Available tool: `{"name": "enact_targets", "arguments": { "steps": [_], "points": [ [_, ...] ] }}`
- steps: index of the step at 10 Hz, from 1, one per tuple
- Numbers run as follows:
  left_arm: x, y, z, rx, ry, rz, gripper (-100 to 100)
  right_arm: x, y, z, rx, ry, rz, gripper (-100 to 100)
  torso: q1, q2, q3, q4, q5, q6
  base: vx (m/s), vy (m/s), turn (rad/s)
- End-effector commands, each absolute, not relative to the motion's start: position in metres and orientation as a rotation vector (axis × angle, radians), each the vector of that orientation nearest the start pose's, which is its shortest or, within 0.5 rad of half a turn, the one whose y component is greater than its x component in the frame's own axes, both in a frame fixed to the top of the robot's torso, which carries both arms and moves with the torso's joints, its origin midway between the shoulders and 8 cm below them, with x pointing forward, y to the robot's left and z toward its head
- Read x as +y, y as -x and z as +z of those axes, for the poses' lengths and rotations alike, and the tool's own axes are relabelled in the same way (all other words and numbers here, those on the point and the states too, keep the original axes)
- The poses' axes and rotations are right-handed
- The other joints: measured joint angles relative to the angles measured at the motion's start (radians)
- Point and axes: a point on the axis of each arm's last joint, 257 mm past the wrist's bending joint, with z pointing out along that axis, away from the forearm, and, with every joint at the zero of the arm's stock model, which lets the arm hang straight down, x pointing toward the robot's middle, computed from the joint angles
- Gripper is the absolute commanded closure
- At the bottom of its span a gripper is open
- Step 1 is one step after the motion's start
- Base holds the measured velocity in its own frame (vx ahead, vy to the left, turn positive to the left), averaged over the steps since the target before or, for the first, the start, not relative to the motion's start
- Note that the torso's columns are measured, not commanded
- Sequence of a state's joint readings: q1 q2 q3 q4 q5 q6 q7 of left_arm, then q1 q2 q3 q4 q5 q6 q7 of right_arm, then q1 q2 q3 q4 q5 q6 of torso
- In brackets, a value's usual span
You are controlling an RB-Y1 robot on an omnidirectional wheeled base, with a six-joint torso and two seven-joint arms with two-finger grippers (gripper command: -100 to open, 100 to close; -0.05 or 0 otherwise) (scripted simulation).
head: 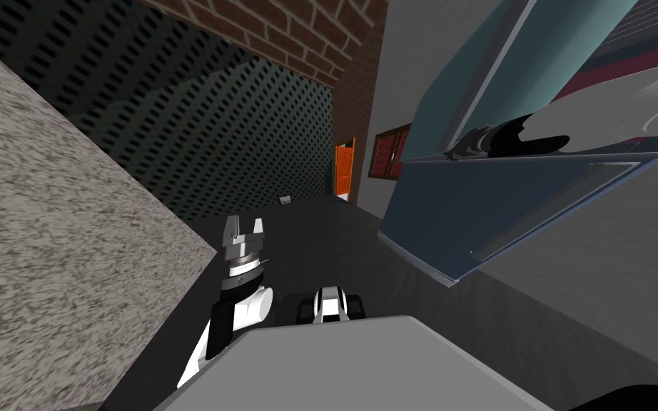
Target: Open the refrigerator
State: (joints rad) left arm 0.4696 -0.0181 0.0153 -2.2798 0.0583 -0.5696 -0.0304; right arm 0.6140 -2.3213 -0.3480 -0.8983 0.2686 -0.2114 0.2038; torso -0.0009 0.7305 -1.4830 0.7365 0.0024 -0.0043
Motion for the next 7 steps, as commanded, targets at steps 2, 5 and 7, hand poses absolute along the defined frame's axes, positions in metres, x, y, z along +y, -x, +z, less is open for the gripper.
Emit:
{"name": "enact_targets", "arguments": {
  "steps": [2,5,7],
  "points": [
    [0.288,-0.331,0.047,0.497,0.616,-1.324,0,-0.674,-0.535,0.294,1.609,0.687,-1.249,100,-0.004,0.001,0.0,0.002,0.0,0.001,0.166,0.208,-0.053],
    [0.288,-0.331,0.047,0.497,0.616,-1.324,0,-0.684,-0.531,0.296,1.62,0.667,-1.27,100,-0.004,-0.002,-0.003,0.002,0.002,0.0,0.165,0.197,-0.059],
    [0.288,-0.331,0.047,0.497,0.616,-1.324,0,-0.694,-0.526,0.298,1.629,0.648,-1.291,100,0.0,-0.003,-0.003,0.001,0.003,0.0,0.18,0.217,-0.058]
  ]
}}
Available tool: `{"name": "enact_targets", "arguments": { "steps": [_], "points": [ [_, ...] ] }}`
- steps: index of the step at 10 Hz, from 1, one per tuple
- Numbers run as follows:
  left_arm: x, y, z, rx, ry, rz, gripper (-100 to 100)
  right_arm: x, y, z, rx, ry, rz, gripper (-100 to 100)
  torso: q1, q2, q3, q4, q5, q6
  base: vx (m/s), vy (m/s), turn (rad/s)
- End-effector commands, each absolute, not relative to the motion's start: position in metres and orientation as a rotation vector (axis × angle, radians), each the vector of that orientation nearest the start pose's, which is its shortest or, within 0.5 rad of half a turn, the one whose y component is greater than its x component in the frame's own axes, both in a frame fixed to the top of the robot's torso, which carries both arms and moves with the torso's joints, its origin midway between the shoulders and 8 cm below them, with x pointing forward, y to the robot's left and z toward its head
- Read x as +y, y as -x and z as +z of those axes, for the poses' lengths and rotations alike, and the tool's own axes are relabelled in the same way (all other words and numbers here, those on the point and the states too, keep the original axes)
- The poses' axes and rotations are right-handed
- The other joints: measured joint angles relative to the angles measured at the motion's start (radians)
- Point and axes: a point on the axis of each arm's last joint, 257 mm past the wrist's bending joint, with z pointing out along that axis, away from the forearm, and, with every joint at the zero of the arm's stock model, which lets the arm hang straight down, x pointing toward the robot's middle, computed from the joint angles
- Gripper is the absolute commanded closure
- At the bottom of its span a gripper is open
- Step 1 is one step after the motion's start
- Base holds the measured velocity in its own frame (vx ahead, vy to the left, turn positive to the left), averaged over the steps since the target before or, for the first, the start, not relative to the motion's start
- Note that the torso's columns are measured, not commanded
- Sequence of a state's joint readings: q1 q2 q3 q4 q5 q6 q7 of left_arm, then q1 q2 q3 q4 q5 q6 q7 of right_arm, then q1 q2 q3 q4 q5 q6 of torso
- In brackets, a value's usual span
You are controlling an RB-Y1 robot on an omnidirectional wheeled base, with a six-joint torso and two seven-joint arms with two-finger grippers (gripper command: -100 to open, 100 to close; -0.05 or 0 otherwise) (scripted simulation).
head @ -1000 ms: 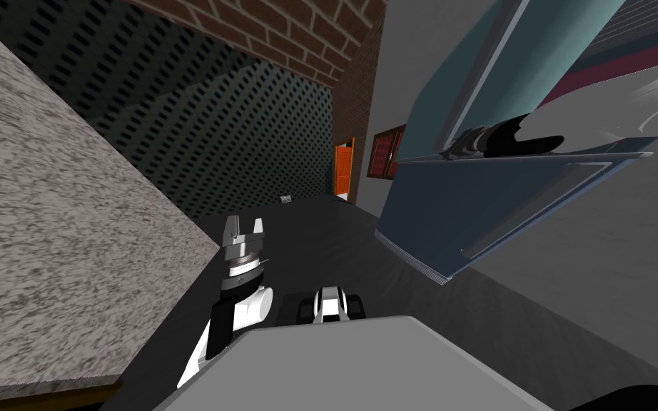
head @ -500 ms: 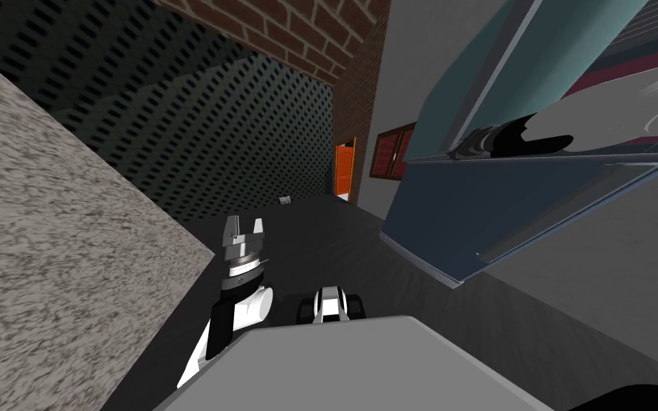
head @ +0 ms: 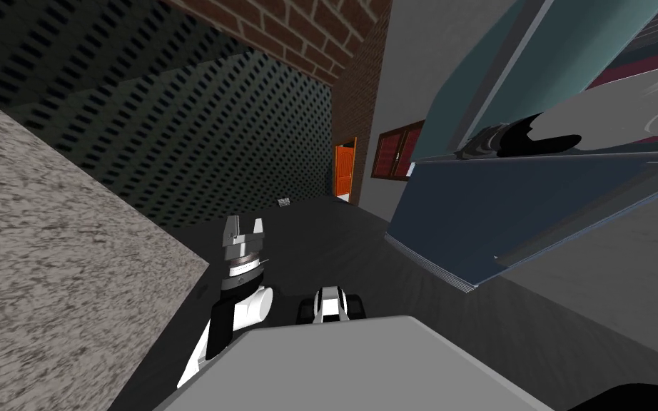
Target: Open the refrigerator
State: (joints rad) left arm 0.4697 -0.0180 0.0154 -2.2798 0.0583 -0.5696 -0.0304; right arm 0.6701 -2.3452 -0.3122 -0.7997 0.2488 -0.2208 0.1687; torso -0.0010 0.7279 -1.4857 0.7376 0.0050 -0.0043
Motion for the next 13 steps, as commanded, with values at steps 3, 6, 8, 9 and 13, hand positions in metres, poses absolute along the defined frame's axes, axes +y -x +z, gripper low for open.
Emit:
{"name": "enact_targets", "arguments": {
  "steps": [3,6,8,9,13],
  "points": [
    [0.288,-0.331,0.047,0.497,0.616,-1.324,0,-0.686,-0.532,0.304,1.645,0.667,-1.275,-100,-0.001,0.002,0.001,0.001,0.001,-0.001,0.146,0.175,-0.118],
    [0.288,-0.331,0.047,0.498,0.616,-1.324,0,-0.66,-0.542,0.325,1.626,0.694,-1.245,-100,-0.01,0.014,0.011,0.003,-0.007,0.005,0.048,-0.045,-0.153],
    [0.288,-0.331,0.047,0.498,0.616,-1.324,0,-0.647,-0.545,0.335,1.617,0.707,-1.231,-100,-0.003,0.007,0.005,0.001,-0.004,0.003,0.027,-0.024,-0.089],
    [0.288,-0.331,0.047,0.498,0.616,-1.324,0,-0.654,-0.546,0.32,1.641,0.717,-1.227,-100,0.0,0.005,0.003,0.003,0.0,0.002,0.009,-0.01,-0.044],
    [0.288,-0.331,0.047,0.498,0.616,-1.324,0,-0.655,-0.545,0.32,1.644,0.716,-1.225,0,0.002,0.009,0.008,0.0,-0.004,0.003,-0.002,-0.002,-0.007]
  ]
}}
